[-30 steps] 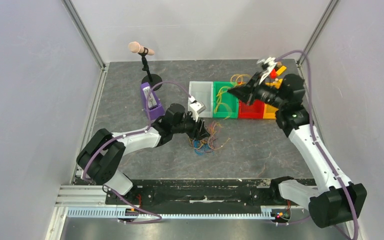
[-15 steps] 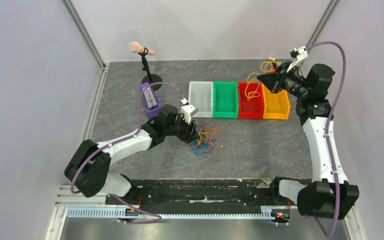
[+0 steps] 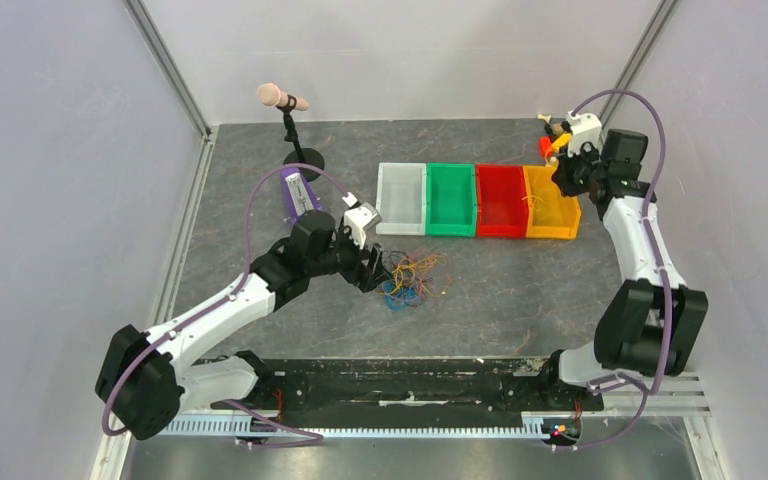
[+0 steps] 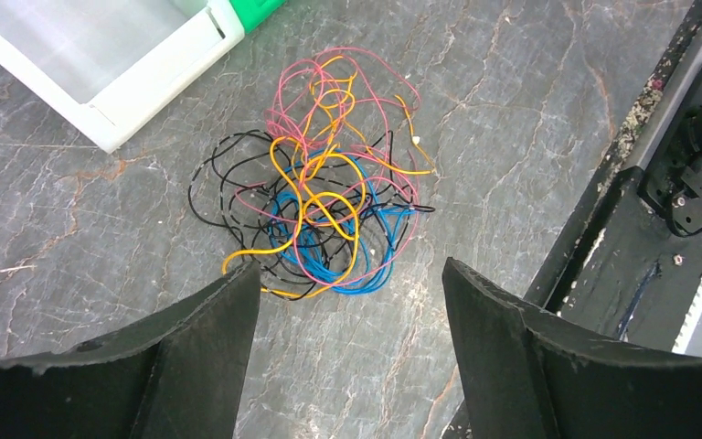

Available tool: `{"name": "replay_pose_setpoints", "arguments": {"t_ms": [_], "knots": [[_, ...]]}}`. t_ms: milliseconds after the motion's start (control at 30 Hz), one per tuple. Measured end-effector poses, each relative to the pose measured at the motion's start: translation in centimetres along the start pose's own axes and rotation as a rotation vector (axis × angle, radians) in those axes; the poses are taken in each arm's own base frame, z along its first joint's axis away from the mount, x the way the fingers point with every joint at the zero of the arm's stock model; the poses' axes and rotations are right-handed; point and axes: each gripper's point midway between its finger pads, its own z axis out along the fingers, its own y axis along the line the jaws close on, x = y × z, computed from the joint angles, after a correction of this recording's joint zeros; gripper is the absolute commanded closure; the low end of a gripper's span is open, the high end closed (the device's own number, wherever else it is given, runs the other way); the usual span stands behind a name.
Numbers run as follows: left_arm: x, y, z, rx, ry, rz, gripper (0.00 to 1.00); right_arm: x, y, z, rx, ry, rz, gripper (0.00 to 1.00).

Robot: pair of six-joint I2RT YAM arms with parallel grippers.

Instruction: Untangle the cables

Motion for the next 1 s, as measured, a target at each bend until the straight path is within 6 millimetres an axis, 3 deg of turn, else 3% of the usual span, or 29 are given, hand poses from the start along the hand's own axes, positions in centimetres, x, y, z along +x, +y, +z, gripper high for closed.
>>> {"name": "replay_pose_setpoints", "arguments": {"t_ms": [400,500,600,633,800,1000], "knots": [[-1.0,0.0,-0.6,-0.021,-0.026,-0.014,0.2,7.7,-4.4,6.5,0.095,0.189,-0.059,1.0],[-0.9,0.1,-0.6,-0.024,-0.026,-0.014,0.19,9.7,-4.6,7.5,0.089,0.242,-0.061,0.91],[-1.0,0.3,-0.6,-0.036,-0.027,-0.015,0.19,11.4,-4.6,7.9,0.082,0.294,-0.061,0.72],[-1.0,0.4,-0.6,-0.041,-0.027,-0.015,0.19,11.8,-4.5,7.8,0.079,0.308,-0.062,0.71],[-0.9,0.5,-0.7,-0.049,-0.024,-0.017,0.19,12.0,-4.4,7.1,0.073,0.335,-0.061,0.49],[-0.9,0.7,-0.8,-0.059,-0.016,-0.02,0.19,9.5,-5.0,5.2,0.072,0.331,-0.057,0.42]]}}
